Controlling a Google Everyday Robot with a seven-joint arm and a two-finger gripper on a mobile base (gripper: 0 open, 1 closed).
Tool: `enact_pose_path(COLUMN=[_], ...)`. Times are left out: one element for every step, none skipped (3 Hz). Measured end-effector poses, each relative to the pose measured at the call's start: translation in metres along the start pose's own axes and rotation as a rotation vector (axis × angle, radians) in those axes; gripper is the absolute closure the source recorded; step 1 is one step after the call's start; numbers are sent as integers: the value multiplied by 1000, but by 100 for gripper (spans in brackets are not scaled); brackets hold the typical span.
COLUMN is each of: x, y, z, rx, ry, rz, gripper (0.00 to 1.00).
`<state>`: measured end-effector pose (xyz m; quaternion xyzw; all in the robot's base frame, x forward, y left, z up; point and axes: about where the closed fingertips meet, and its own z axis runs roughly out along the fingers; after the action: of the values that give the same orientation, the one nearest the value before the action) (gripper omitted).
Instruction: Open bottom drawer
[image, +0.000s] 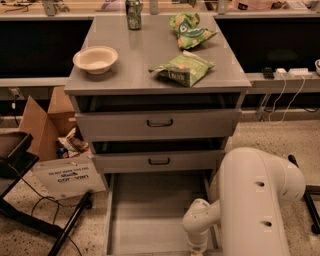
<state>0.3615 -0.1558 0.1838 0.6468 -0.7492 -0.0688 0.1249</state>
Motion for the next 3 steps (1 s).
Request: enact_pose_path(x=[-8, -3, 25], y=[-4, 8, 46], z=[-11, -49, -109], rx=[5, 34, 36], ry=[0, 25, 84], rz=[-17, -5, 12], gripper=[31, 7, 0])
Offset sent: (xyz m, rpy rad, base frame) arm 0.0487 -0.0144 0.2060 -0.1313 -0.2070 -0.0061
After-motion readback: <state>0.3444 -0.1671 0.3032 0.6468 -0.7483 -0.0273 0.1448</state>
